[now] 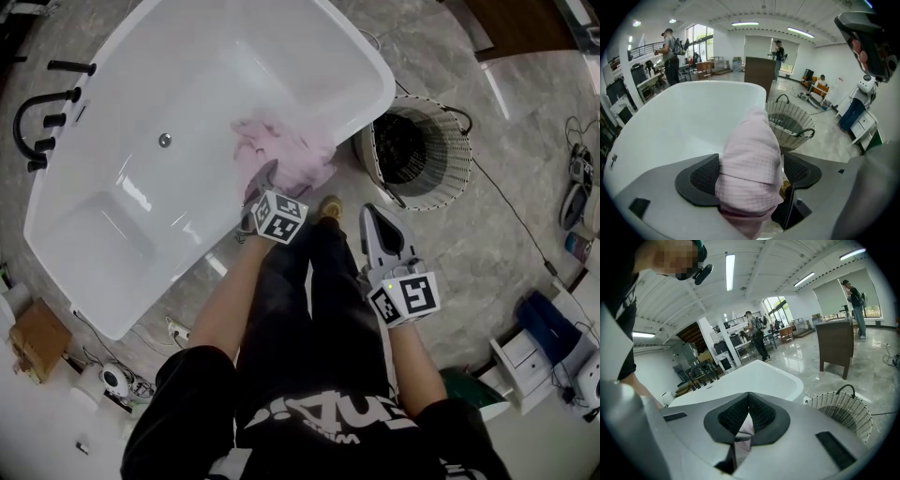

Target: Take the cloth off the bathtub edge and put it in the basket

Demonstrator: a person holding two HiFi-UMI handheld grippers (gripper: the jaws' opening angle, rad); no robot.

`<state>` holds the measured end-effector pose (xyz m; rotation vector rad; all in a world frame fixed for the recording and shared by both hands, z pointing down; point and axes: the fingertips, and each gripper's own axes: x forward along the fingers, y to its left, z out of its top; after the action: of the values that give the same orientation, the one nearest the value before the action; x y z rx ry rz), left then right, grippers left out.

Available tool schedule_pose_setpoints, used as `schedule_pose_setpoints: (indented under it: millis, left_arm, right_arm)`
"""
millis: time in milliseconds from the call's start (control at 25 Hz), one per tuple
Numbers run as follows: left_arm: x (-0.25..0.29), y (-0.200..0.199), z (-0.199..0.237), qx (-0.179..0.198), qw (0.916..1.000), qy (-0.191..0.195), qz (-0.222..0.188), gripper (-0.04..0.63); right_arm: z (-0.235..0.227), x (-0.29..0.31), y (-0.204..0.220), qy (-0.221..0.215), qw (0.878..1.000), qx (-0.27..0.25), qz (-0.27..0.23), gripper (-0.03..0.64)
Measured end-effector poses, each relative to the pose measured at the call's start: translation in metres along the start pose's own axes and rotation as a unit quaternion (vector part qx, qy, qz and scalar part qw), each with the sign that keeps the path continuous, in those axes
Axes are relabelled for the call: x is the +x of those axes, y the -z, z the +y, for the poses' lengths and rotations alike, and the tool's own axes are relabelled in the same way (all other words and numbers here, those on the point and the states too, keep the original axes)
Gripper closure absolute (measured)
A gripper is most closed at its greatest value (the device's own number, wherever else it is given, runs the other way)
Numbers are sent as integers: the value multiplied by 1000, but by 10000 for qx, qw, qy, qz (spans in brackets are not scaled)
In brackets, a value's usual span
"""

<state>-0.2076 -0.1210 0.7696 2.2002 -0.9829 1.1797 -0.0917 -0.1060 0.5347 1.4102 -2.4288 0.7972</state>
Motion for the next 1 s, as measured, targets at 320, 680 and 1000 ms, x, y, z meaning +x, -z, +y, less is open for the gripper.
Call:
schedule_pose_setpoints:
  millis: [320, 680, 1000]
  left_arm:
    - [17, 9, 4, 236, 9989, -56, 391, 175]
    - [21, 10, 6, 300, 9987, 7, 412, 193]
    - [15, 11, 8, 381, 9973, 142, 615, 287]
  right_arm:
    - [-4, -6, 12, 58, 9999, 83, 50, 607]
    - [-9, -9, 16, 109, 9998, 161, 48, 607]
    - [-7, -6, 14, 122, 9997, 205, 41, 607]
